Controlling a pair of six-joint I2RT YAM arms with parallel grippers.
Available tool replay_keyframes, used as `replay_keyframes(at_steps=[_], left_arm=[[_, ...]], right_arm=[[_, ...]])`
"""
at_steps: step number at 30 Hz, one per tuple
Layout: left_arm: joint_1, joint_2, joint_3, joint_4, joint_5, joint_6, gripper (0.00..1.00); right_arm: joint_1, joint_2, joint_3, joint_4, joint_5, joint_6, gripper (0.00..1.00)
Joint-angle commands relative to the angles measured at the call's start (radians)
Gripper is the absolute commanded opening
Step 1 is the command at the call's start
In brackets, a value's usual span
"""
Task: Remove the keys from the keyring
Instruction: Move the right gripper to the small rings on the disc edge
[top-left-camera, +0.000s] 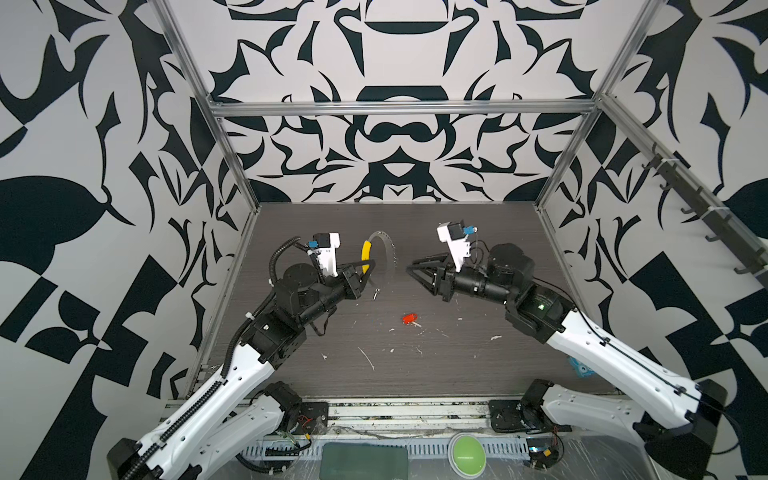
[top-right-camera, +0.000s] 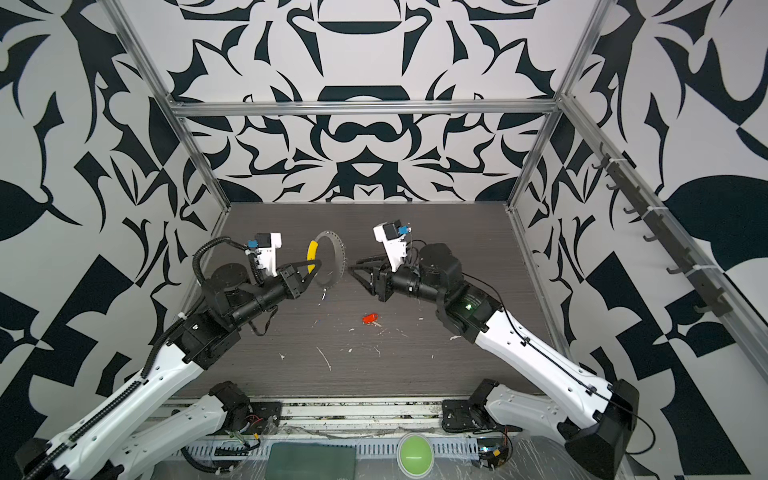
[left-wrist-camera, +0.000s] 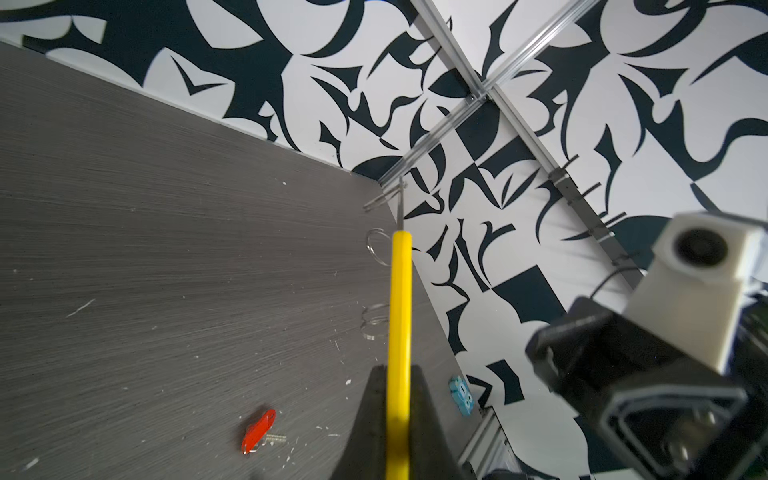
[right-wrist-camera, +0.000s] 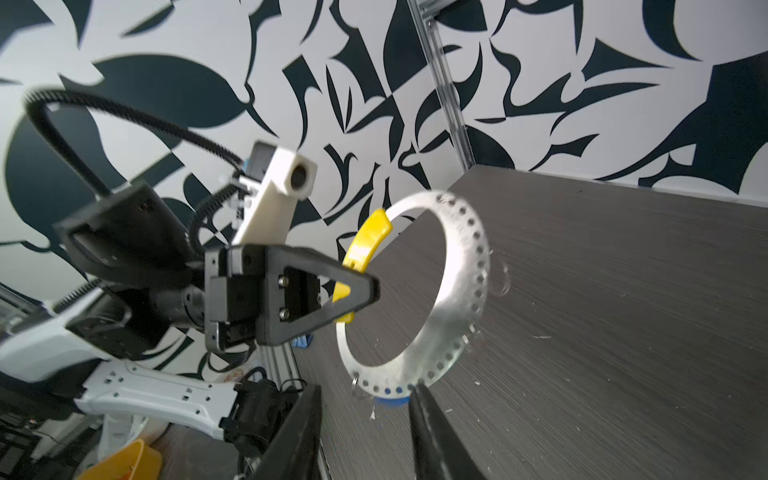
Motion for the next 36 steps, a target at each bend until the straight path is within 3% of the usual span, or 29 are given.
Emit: replay_keyframes(at_steps=[1, 13, 24, 36], left_arm=[[-0.043, 0.030, 0.057, 0.028, -0.159, -0.015, 0.00], [-0.205, 0.091, 0.115, 0.040, -0.363, 0.077, 0.00], [-0.255, 0.090, 0.106, 0.055, -0.480, 0.074, 0.00], [-0.282, 0.094, 0.103, 0.069, -0.509, 0.082, 0.00]], right_arm=[[0.077, 0.006, -0.010, -0.009, 0.198, -0.087, 0.39], [0.158, 0.052, -0.029, 0.036, 0.296, -0.089, 0.38], [0.188, 0.057, -0.057, 0.089, 0.326, -0.062, 0.37], [0.200, 0.095, -0.043, 0.095, 0.336, -0.062, 0.36]])
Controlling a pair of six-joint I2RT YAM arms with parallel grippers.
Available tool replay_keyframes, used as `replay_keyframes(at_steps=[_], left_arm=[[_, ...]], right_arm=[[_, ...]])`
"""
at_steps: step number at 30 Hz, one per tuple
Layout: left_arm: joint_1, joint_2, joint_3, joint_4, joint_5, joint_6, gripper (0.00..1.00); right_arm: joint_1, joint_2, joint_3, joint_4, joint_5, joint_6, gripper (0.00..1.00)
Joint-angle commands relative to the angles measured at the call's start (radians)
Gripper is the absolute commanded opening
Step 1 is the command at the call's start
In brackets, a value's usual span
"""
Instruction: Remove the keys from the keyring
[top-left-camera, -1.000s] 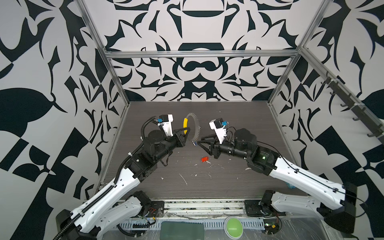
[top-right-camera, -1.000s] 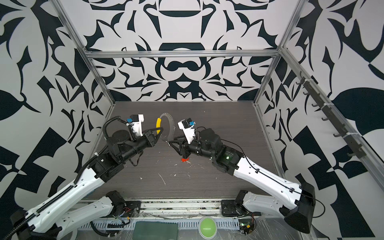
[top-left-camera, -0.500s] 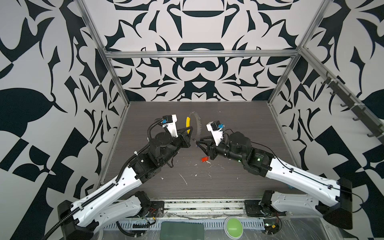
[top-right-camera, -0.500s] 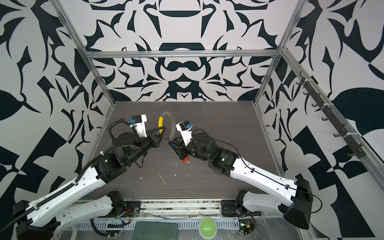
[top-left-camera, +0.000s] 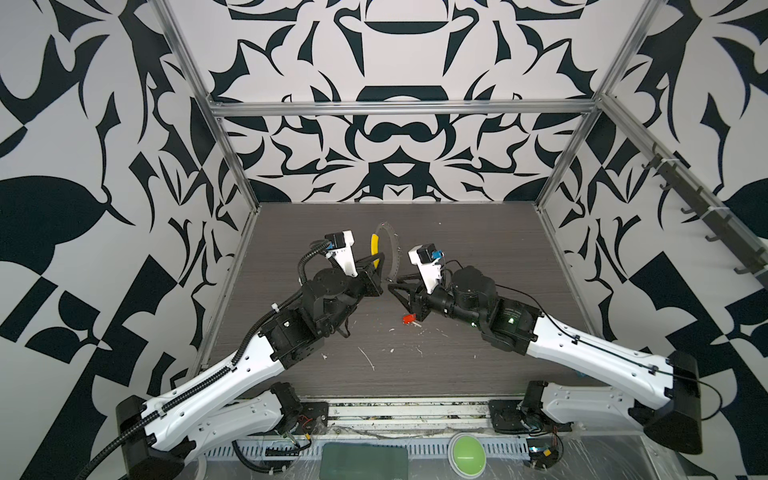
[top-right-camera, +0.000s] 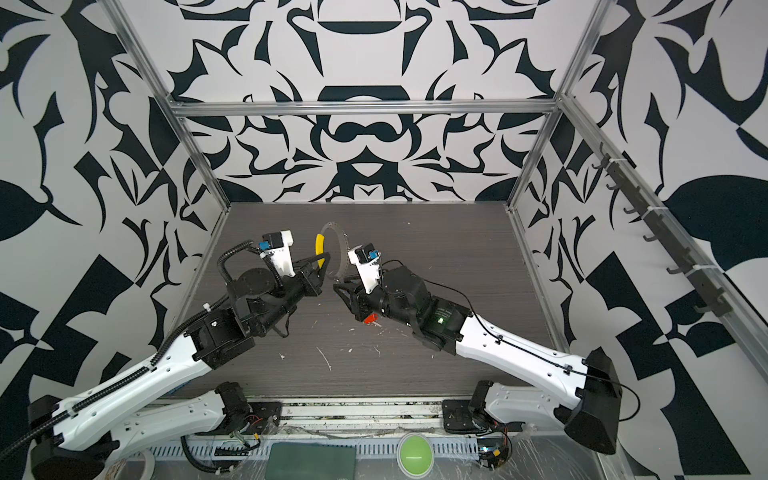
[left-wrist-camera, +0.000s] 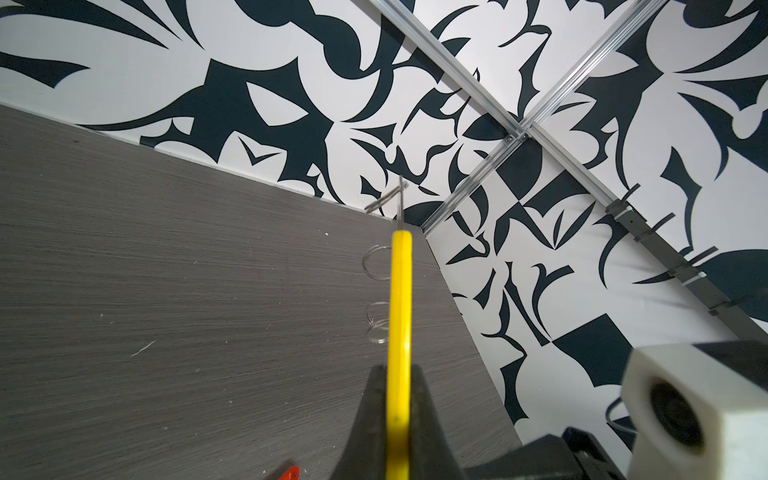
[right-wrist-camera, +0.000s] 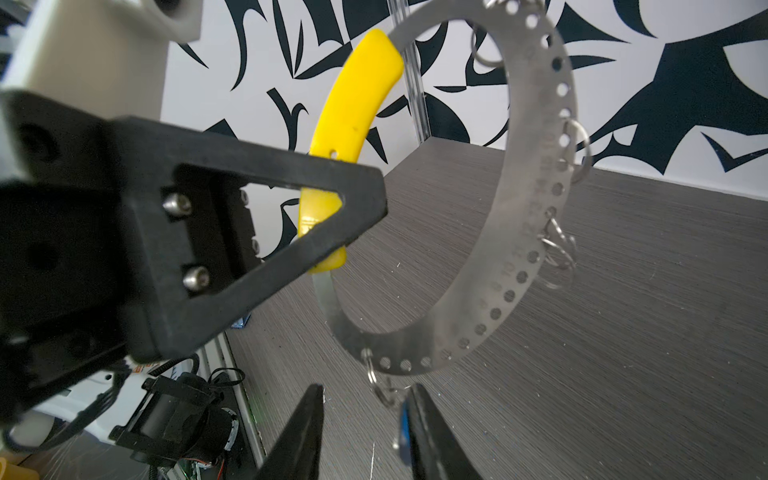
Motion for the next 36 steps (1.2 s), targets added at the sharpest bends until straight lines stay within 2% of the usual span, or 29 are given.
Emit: replay_keyframes(at_steps=[1, 12, 23, 36], left_arm=[[-0.008, 0.002, 0.017, 0.054, -0.026, 0.005, 0.00], [-0.018, 0.005, 0.017, 0.060, -0.029, 0.009, 0.00], [-0.021, 0.001, 0.009, 0.064, -0.036, 0.008, 0.00], [-0.021, -0.016, -0.006, 0.065, -0.080, -0.006, 0.00]], right_arm=[[0.007, 0.007, 0.014, 0.049, 0.023, 0.007, 0.36], [0.008, 0.018, 0.023, 0.057, 0.018, 0.002, 0.23], [0.009, 0.017, 0.021, 0.057, 0.021, -0.004, 0.00], [0.026, -0.040, -0.017, 0.087, 0.071, -0.024, 0.00]])
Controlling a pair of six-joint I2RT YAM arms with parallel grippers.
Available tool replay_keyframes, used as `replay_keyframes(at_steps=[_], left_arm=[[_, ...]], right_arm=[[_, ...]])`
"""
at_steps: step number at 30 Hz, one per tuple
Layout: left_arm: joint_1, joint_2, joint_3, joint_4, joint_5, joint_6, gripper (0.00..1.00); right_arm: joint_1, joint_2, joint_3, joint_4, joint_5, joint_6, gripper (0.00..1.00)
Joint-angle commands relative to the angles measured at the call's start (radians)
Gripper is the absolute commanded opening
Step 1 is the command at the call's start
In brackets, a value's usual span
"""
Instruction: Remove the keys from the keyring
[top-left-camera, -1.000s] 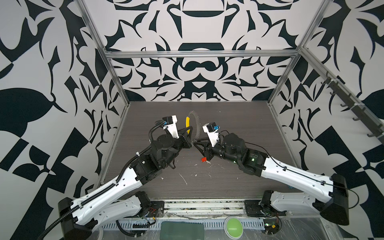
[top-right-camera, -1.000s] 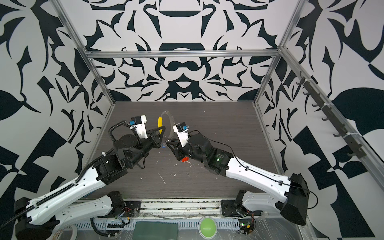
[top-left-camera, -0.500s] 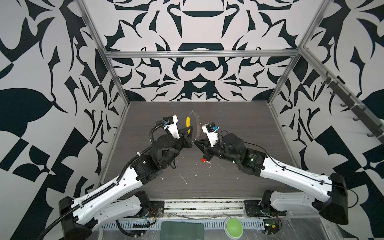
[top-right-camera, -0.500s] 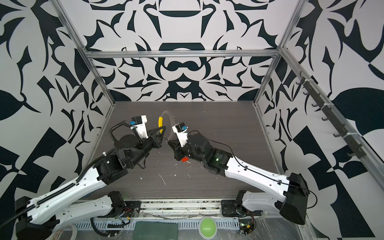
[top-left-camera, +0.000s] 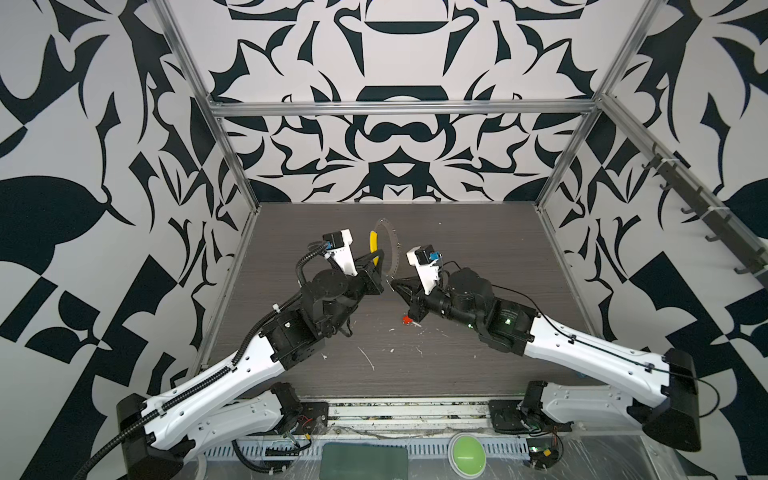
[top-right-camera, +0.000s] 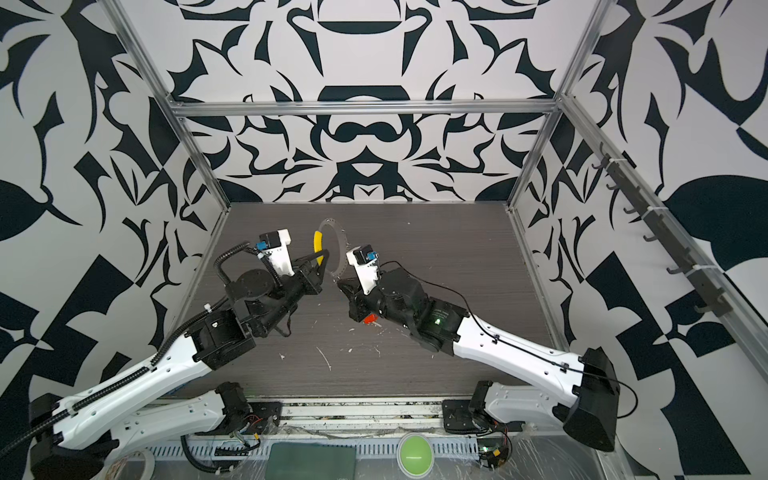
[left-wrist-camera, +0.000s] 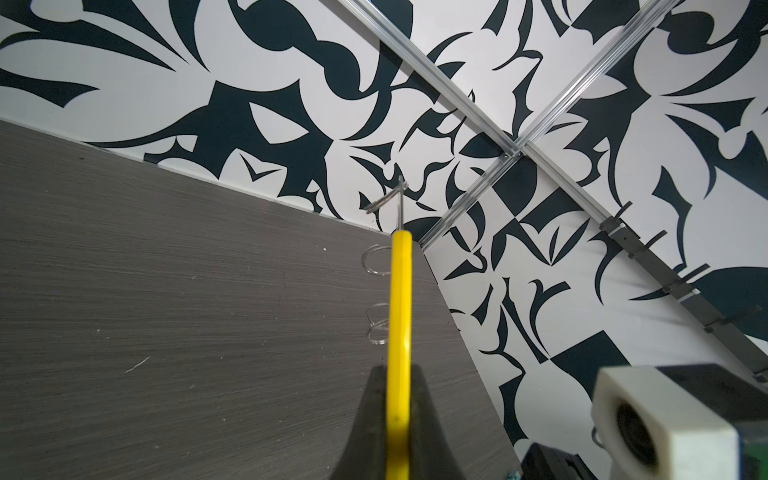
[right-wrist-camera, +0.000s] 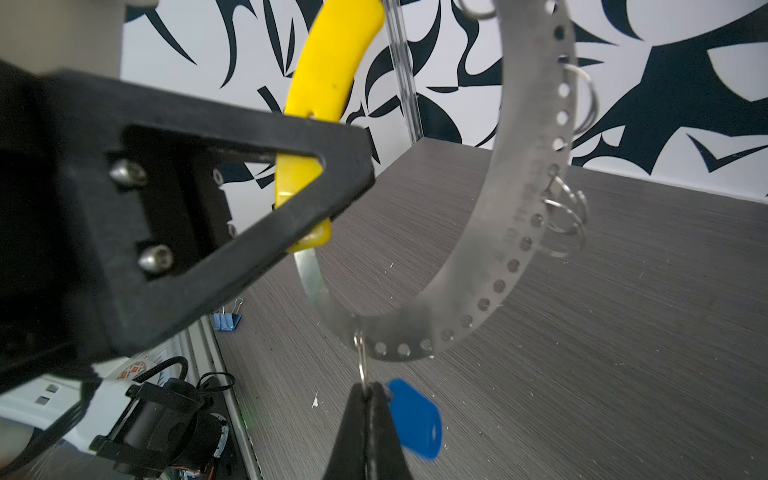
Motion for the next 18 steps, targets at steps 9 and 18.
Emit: replay_keyframes(at_steps=[9, 18], left_arm=[[-0.004, -0.022, -0.013, 0.024, -0.032, -0.030, 0.00], [-0.004, -0.048, -0.020, -0.053, 0.023, -0.052, 0.30]], right_arm=[[0.026, -0.056, -0.016, 0.091, 0.037, -0.047, 0.00], [0.023, -0.084, 0.022, 0.055, 0.057, -0.142, 0.00]])
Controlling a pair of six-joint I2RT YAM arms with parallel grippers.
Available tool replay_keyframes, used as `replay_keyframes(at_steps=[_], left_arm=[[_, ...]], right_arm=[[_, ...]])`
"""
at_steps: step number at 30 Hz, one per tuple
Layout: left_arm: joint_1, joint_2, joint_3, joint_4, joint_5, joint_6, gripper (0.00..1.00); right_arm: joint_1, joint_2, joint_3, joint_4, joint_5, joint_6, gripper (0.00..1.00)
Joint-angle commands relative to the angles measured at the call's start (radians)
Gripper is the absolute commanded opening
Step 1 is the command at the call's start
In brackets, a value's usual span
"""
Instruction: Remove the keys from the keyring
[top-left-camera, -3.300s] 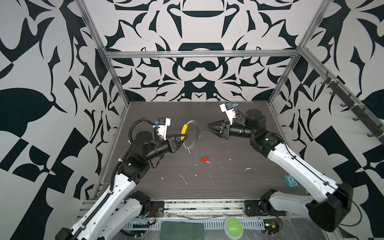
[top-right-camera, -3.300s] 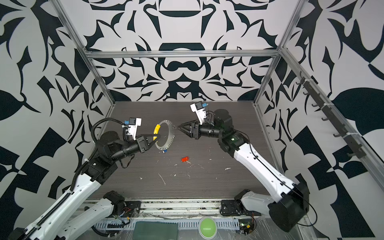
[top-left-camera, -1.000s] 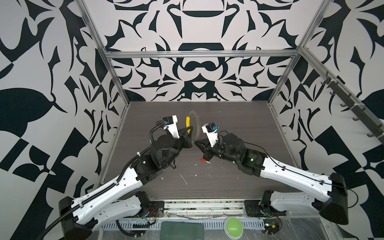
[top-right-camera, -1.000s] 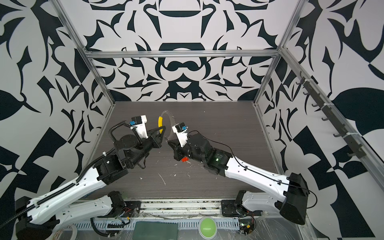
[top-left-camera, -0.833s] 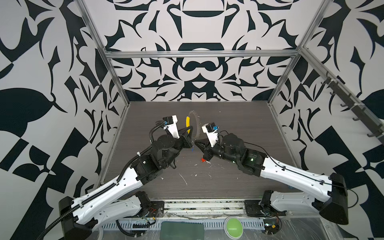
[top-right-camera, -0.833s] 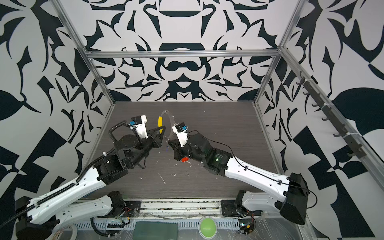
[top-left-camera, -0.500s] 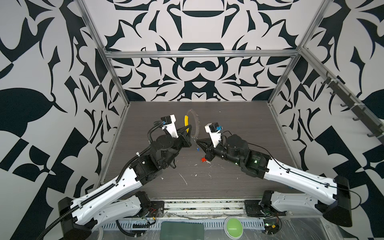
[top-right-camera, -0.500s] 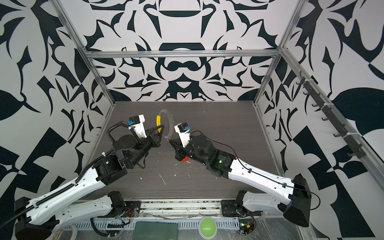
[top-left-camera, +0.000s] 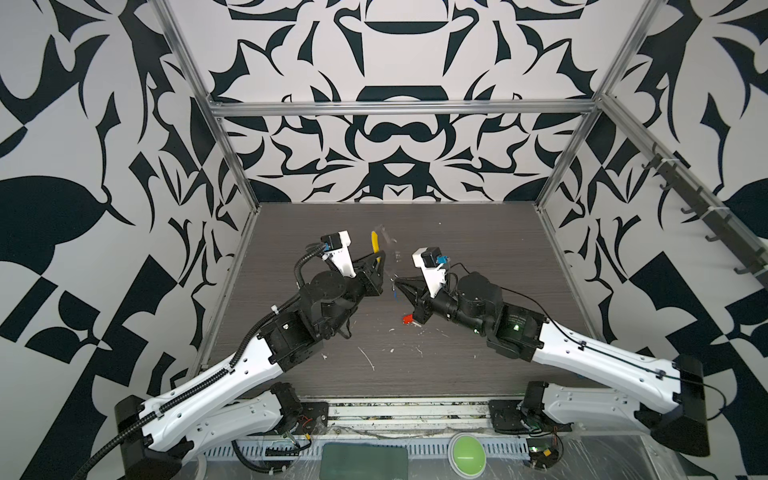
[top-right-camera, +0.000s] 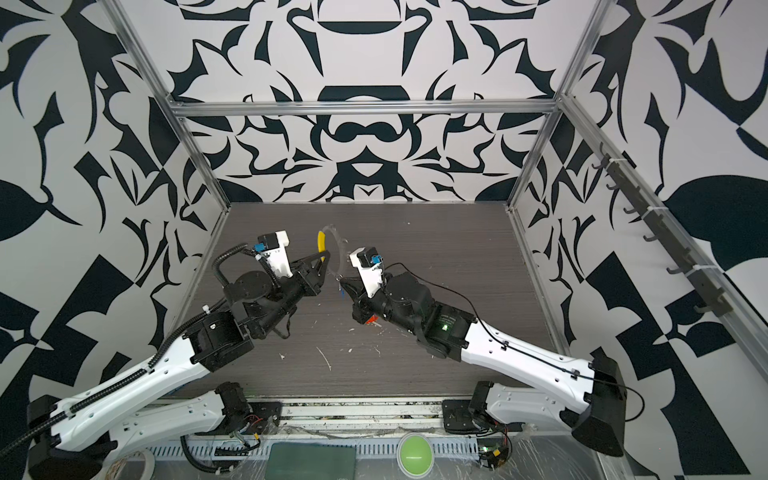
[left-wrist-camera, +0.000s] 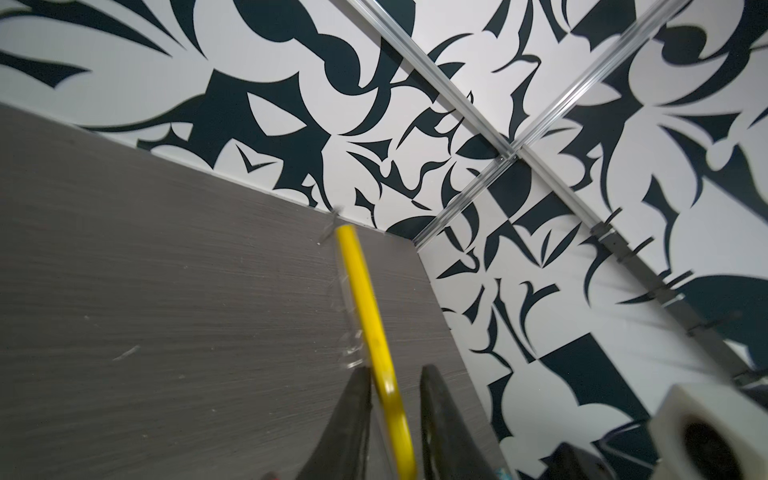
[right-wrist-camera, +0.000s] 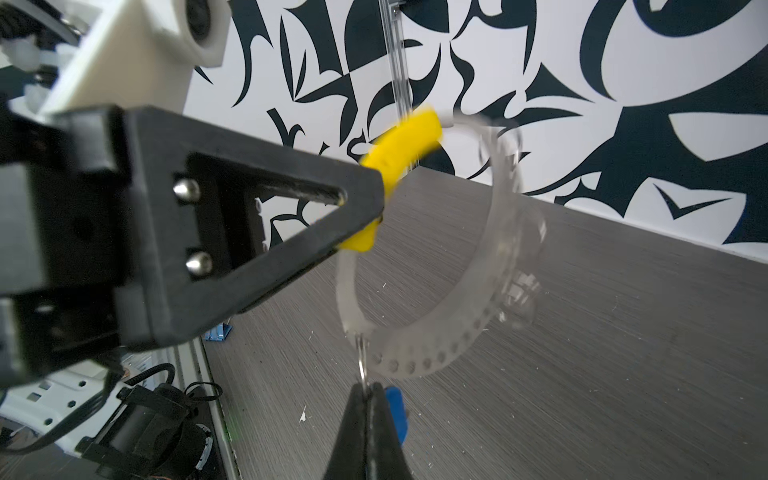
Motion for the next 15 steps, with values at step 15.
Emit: replay_keyframes(at_steps=[15], left_arm=[[0.001, -0.170, -0.016, -0.371, 0.253, 0.102, 0.61]], right_arm=[[-0.238, 0.008, 0.161, -0.101, -0.442, -0.087, 0.00]])
